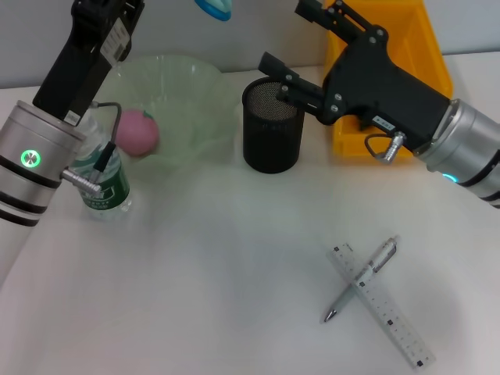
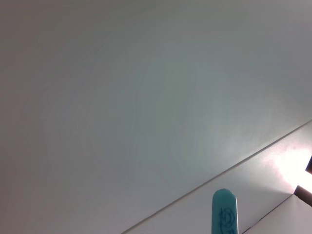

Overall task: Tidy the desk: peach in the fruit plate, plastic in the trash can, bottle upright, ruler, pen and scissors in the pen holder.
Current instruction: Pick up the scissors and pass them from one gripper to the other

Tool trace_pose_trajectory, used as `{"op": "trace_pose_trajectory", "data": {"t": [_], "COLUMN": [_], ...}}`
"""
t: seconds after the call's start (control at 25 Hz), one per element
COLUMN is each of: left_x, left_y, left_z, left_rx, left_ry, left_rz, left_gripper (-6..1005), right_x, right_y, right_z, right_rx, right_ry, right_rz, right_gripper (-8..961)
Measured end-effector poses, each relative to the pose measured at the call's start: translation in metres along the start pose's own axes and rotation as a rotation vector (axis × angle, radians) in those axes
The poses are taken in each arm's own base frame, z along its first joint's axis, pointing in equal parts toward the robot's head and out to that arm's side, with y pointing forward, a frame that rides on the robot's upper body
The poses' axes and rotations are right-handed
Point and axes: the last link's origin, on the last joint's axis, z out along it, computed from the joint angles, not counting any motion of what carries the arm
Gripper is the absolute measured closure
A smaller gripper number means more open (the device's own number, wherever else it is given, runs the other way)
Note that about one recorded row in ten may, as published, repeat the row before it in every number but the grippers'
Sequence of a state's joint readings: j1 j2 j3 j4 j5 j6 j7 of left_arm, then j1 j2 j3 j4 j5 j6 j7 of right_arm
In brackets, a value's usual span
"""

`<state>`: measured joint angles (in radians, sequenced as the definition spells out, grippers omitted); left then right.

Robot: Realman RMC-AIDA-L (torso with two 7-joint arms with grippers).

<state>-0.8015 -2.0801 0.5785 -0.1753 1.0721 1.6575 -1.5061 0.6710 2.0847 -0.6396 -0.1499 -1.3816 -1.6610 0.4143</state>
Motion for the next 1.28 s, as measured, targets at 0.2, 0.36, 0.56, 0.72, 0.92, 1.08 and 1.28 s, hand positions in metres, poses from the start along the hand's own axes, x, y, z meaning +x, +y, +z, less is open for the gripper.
{"op": "trace_pose_trajectory", "data": {"t": [0.2, 0.36, 0.56, 0.72, 0.92, 1.08, 1.28], "left_x": [-0.001, -0.001, -0.002, -0.003, -0.005, -0.005, -0.005], "left_y": [0.001, 0.001, 0.002, 0.002, 0.001, 0.001, 0.001], "left_z": [0.002, 0.004, 0.007, 0.008, 0.008, 0.007, 0.008], "left_rx": [-0.004, -0.007, -0.013, -0.016, -0.009, -0.005, -0.002], "left_ry": [-0.004, -0.006, -0.012, -0.020, -0.022, -0.020, -0.008], "left_rz": [-0.003, -0.006, -0.008, -0.007, -0.010, -0.002, 0.023], "left_gripper": [746, 744, 742, 740, 737, 735, 733], "right_x": [0.000, -0.001, -0.001, 0.000, 0.000, 0.002, 0.004], "right_y": [0.000, 0.000, 0.003, 0.006, 0.005, 0.002, 0.000], "right_z": [0.007, 0.012, 0.020, 0.025, 0.031, 0.036, 0.043], "right_rx": [-0.010, -0.018, -0.022, -0.027, -0.013, 0.010, 0.008], "right_ry": [-0.005, -0.011, -0.022, -0.029, -0.029, -0.023, -0.003], "right_rz": [-0.003, -0.006, -0.038, -0.070, -0.106, -0.127, -0.138], "right_gripper": [184, 184, 184, 184, 184, 184, 185]}}
